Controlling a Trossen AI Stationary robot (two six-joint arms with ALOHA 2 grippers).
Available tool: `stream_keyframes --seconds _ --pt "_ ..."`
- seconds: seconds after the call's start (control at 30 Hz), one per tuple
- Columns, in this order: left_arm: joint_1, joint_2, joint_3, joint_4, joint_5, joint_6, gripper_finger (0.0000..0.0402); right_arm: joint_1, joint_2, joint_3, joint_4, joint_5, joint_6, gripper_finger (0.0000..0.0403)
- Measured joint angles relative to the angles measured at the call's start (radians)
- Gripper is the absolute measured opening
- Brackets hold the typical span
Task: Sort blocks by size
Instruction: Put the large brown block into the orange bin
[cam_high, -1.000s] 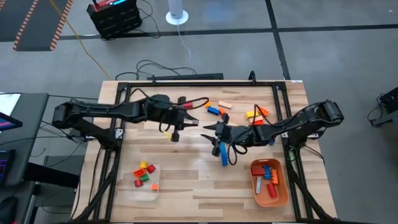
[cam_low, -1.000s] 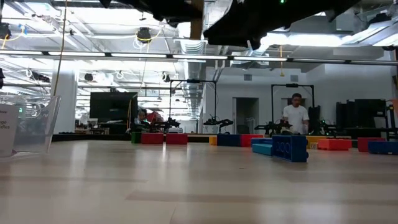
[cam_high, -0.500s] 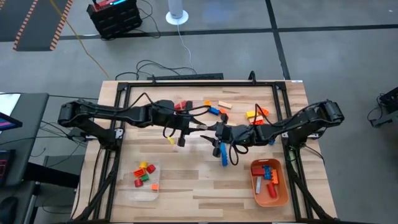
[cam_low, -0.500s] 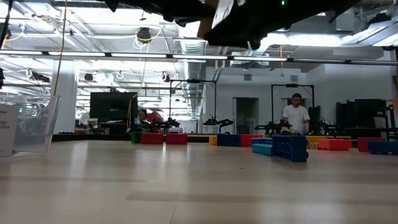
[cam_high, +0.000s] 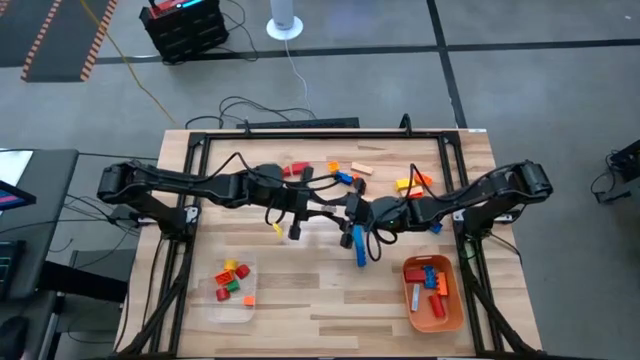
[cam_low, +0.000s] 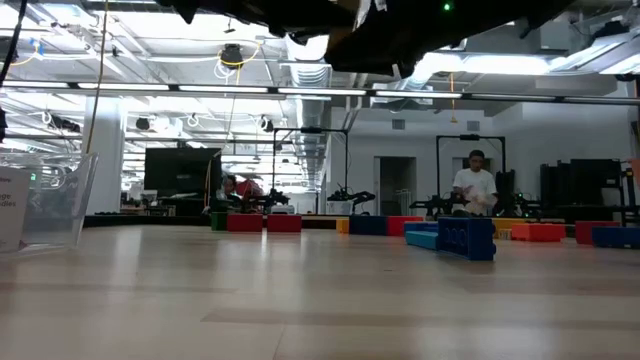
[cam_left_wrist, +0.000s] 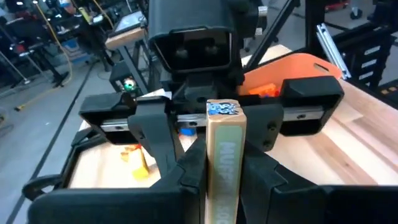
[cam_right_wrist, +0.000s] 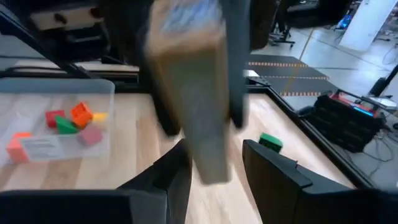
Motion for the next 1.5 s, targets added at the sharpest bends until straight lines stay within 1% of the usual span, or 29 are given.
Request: stream_keyframes --seconds 0.1,0.2,0.27,0.37,0.47,0.53,0.67,0.73,0.8,0.87,0.93,1.0,1.13,1.27,1.4,1.5 --pt "-0.001 0.012 0.001 0.025 0.008 -0.002 0.0051 0.005 0.0 0.002 0.02 -0.004 -0.021 0.0179" --pt "-0.001 0.015 0.0 0.015 0.008 -0.006 0.0051 0.012 0.0 0.002 0.028 -0.004 -0.043 0.016" --pt "-0.001 0.014 0.0 0.015 0.008 -0.007 0.0054 0.014 0.0 0.002 0.021 -0.005 -0.044 0.0134" --pt "0.0 0.014 0.0 0.012 0.008 -0.037 0.0066 0.014 0.0 0.002 0.012 -0.005 -0.053 0.0085" --pt "0.0 0.014 0.001 -0.016 -0.023 -0.076 0.0086 0.014 -0.006 0.002 -0.024 -0.005 -0.046 0.0082" --pt "0.0 0.005 0.0 -0.07 -0.072 -0.076 0.0105 0.018 -0.029 0.002 -0.084 -0.005 -0.023 0.0082" --pt "0.001 -0.037 0.0 -0.189 -0.11 -0.083 0.0154 0.054 -0.116 0.003 -0.288 -0.004 0.097 0.0082" --pt "0.001 -0.062 0.001 -0.256 -0.11 -0.1 0.0176 0.088 -0.159 0.003 -0.431 -0.023 0.202 0.0082" --pt "0.0 -0.077 0.001 -0.344 -0.109 -0.113 0.0191 0.127 -0.199 0.003 -0.602 -0.105 0.339 0.0082" --pt "-0.001 -0.079 0.001 -0.432 -0.109 -0.125 0.0196 0.177 -0.227 0.003 -0.759 -0.185 0.516 0.0082" --pt "-0.001 -0.078 0.001 -0.507 -0.109 -0.142 0.0196 0.246 -0.246 0.003 -0.901 -0.232 0.696 0.0082" --pt "-0.001 -0.071 0.001 -0.545 -0.108 -0.172 0.0195 0.329 -0.259 0.002 -1.015 -0.268 0.864 0.0082" --pt "-0.001 -0.07 0.0 -0.608 -0.108 -0.225 0.0195 0.513 -0.277 0.002 -1.118 -0.355 1.167 0.0085" --pt "-0.007 -0.07 0.0 -0.609 -0.105 -0.24 0.0195 0.667 -0.279 0.002 -1.159 -0.367 1.44 0.009" --pt "-0.028 -0.045 0.001 -0.584 -0.107 -0.211 0.0195 0.746 -0.245 0.002 -1.31 -0.363 1.662 0.0101" --pt "-0.038 -0.021 0.0 -0.593 -0.126 -0.188 0.0195 0.756 -0.23 0.001 -1.341 -0.393 1.715 0.0129"
